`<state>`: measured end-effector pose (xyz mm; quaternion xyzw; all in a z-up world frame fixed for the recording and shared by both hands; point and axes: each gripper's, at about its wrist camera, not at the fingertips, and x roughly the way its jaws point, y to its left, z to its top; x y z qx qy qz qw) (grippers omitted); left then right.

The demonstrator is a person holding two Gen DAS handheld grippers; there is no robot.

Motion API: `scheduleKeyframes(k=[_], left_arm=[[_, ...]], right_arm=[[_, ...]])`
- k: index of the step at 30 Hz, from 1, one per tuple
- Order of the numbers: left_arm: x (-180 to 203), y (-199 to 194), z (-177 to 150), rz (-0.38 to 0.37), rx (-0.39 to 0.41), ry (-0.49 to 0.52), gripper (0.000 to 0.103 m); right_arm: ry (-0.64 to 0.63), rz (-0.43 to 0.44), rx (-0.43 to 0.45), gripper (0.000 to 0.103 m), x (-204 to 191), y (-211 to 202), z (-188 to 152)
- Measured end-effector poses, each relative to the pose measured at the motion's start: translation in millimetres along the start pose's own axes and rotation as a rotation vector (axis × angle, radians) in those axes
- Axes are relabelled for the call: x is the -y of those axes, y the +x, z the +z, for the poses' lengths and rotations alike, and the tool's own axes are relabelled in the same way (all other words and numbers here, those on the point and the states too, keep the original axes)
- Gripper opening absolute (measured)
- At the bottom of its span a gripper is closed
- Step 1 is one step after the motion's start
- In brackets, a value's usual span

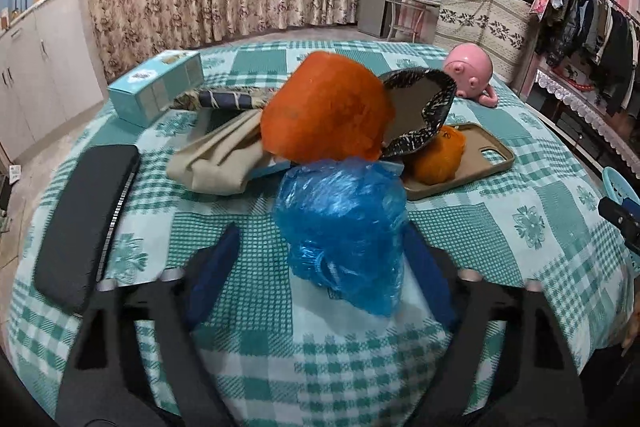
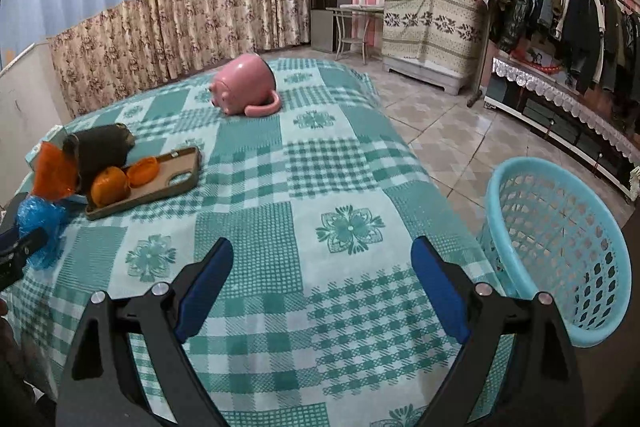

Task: Collect trash
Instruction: 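Grasp the blue plastic bag with the left gripper while the right gripper grasps an orange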

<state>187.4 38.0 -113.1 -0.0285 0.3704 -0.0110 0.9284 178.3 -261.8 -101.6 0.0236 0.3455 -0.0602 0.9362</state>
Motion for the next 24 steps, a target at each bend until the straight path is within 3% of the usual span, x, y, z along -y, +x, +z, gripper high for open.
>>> scheduleKeyframes(k=[1,2,8,16,24], left_arm=[[-1.2,2.9,0.4,-0.020,-0.012,0.001,0.043],[-2.3,3.5,0.1,-0.032,-0.016,-0.001,0.039],[-26.0,-22.9,2.2,-0.065,0.059,-0.040,0.037],[-83.6,-35.2,18.4,0.061,0.131,-0.082,0.037],[-115.3,-43.8,15.1,0.103,0.145,-0.126,0.037]], right_arm=[[-0.003,0.000,-0.001,0.089,-0.3,0.1,-0.5],[-0.008,0.001,-0.002,0.089,-1.8,0.3,-0.8],[-0.041,0.025,-0.013,0.089,-16.7,2.0,0.8],[-0.112,0.131,-0.016,0.089,-75.5,8.6,12.6],[-0.167,0.239,-0.024,0.089,-148.3,21.9,23.0]])
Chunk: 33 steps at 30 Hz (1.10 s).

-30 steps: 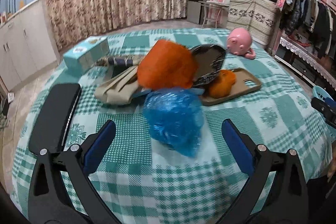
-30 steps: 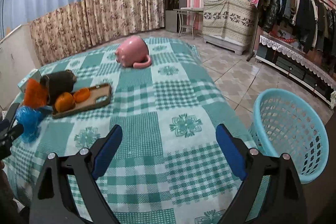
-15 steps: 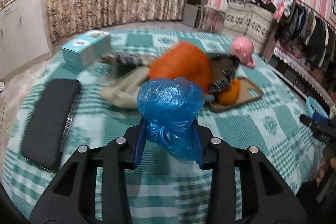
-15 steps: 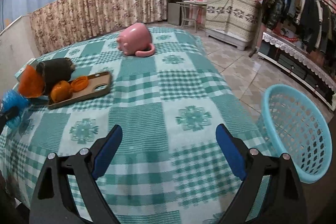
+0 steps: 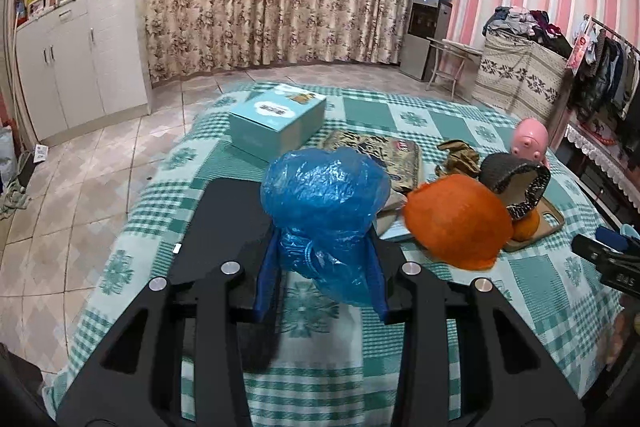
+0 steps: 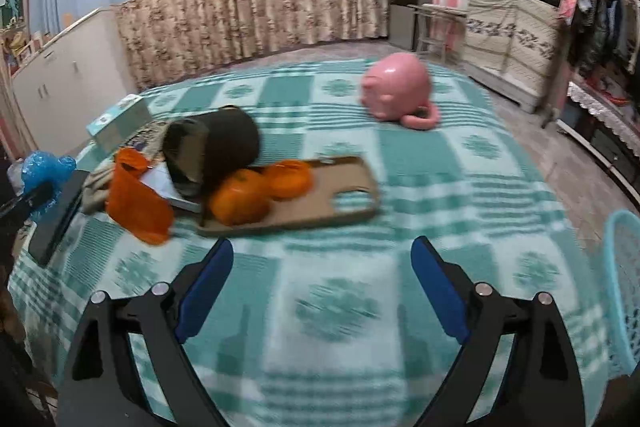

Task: Collect trash
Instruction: 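Grasp the blue plastic bag with the left gripper while the right gripper grasps an orange, then carry the blue bag and orange over the blue basket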

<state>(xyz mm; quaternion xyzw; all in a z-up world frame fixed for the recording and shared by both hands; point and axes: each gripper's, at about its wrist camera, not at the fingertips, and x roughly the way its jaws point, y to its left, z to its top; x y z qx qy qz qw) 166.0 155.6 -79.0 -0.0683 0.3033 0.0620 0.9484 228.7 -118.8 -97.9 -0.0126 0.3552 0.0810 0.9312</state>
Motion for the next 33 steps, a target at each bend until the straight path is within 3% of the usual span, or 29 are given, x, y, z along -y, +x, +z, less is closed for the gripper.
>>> scheduleKeyframes(k=[6,11,15,18,24,33], left_arm=[[-13.7,-0.8,0.8,0.004,0.000,-0.014,0.037],[-19.4,2.1,-0.9,-0.003,-0.005,-0.022,0.037],[-15.4,5.3,-0.2,-0.019,-0.011,-0.025,0.037],[-7.3,3.3,1.8,-0.030,-0.007,-0.013,0.037],[21.1,-6.2,9.4,-0.061,0.017,0.026,0.037],[109.6,-14.5,20.6,-0.205,0.031,0.108,0.037]], right_arm=[[-0.065,0.007,-0.017,0.087,-28.8,30.5,16.7],[-0.039,0.051,-0.055,0.074,-33.0,46.4,20.9],[-0.041,0.104,-0.091,0.047,-38.1,57.1,20.4],[-0.067,0.094,-0.058,0.034,-39.7,49.5,20.5],[-0.048,0.085,0.012,0.032,-10.9,9.0,22.6],[0.040,-0.012,0.093,0.032,74.6,-65.4,7.5]])
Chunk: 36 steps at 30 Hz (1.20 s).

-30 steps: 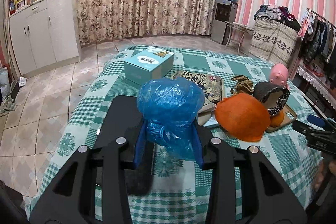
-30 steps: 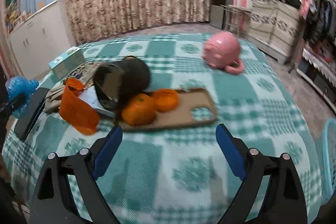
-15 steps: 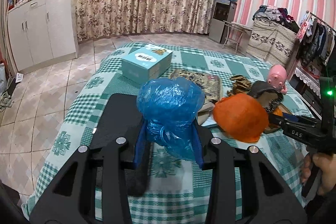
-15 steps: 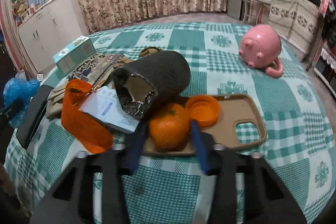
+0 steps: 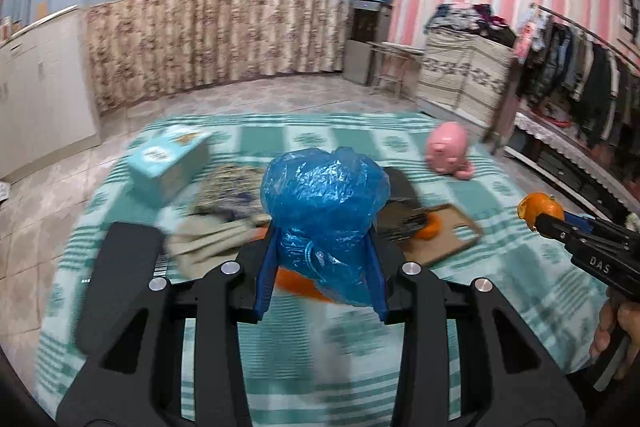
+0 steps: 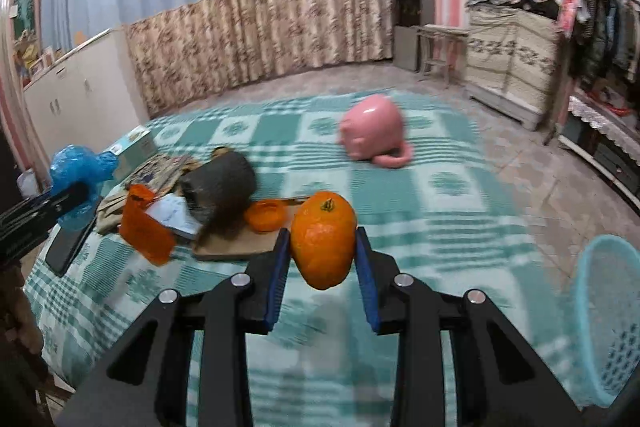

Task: Collect trash
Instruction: 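Carry the blue bag and orange over the blue basket, then open the left gripper to drop the bag while the right gripper drops the orange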

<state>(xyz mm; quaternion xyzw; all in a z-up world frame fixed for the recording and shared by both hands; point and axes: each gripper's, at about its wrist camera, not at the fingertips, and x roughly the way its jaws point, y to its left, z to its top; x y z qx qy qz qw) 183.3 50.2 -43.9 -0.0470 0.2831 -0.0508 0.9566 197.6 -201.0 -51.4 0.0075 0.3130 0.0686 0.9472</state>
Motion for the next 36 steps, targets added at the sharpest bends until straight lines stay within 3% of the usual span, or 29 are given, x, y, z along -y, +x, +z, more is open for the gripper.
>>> scheduleKeyframes(k=[9,17,28,36], left_arm=[[117.1,20.5,3.5,-0.191,-0.009,0.113,0.037],[200.9,40.6,0.2,-0.299,-0.051,0.177,0.037],[298.5,43.8,6.2,-0.398,-0.030,0.300,0.037],[346.0,59.9,1.7,-0.471,-0.084,0.334,0.037]], right_arm=[[0.106,-0.207,0.067,0.032,101.6,-77.2,-20.9],[0.182,-0.355,0.101,0.032,175.0,-125.7,-44.6],[0.299,-0.421,0.111,0.032,238.5,-137.2,-67.1],[0.338,-0.441,0.110,0.032,258.8,-136.9,-79.3]])
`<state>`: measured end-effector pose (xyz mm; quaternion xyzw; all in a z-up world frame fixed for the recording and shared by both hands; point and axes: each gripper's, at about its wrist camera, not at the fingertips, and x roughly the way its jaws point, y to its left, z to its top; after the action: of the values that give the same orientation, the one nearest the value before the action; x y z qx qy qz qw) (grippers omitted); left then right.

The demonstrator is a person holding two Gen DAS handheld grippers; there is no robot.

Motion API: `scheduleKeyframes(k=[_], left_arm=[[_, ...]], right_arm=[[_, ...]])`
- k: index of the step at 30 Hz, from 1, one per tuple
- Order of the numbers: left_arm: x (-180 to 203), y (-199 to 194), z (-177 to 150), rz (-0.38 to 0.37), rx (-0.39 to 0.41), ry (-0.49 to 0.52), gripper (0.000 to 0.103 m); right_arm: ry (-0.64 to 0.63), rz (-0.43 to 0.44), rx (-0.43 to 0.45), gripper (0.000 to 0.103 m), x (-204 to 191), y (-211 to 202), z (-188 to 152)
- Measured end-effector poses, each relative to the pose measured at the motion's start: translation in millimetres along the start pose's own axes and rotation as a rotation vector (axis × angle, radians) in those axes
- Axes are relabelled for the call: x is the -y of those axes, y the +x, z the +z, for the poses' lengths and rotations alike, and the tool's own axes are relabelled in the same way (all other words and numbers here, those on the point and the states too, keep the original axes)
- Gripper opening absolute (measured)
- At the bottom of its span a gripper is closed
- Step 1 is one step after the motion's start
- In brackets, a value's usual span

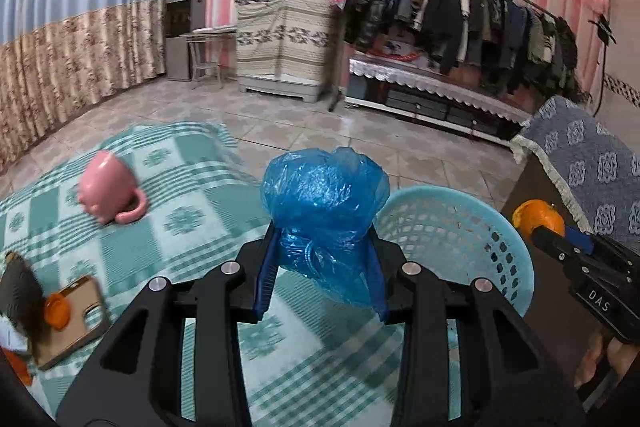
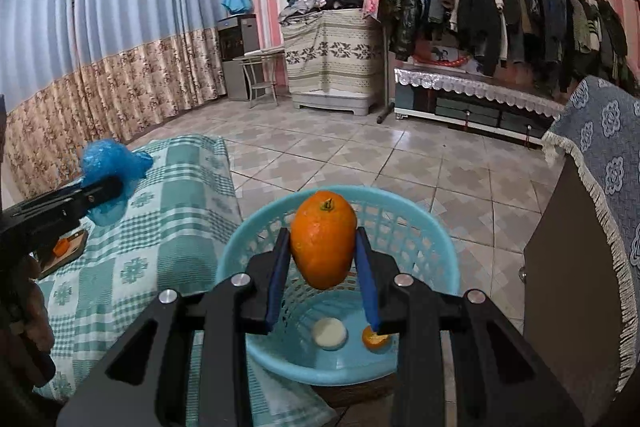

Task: Collect trash
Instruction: 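Open the left gripper to drop the bag while the right gripper drops the orange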

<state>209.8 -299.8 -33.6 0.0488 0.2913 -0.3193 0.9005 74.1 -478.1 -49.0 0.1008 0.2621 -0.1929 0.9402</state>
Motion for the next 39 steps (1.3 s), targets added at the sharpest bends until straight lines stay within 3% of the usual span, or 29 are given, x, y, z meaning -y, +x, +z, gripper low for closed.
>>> scheduleKeyframes(k=[13,22,23,25,27,39], left_arm=[[64.0,55.5,5.9,-0.075,-0.063,0.129,0.037],[82.1,93.1,0.7,-0.100,-0.131,0.180,0.038],[83.7,93.6,-0.1,-0.100,-0.131,0.182,0.040],[87.9,95.8,0.9,-0.076,-0.130,0.188,0.066],[88.3,94.0,3.0,-0.054,-0.103,0.185,0.074],[35.3,74.6,21.0,0.063,-0.036,0.061,0.092]], right_arm=[[0.067,-0.042,-0.006,0.032,36.6,10.3,-7.1],[0.104,-0.050,-0.029,0.032,45.0,17.5,-16.2],[0.106,-0.051,-0.032,0.032,45.1,17.5,-16.4],[0.107,-0.056,-0.036,0.032,44.8,17.7,-18.6],[0.107,-0.061,-0.039,0.032,44.1,17.7,-18.5],[0.085,-0.048,-0.060,0.033,27.5,37.7,-18.6]])
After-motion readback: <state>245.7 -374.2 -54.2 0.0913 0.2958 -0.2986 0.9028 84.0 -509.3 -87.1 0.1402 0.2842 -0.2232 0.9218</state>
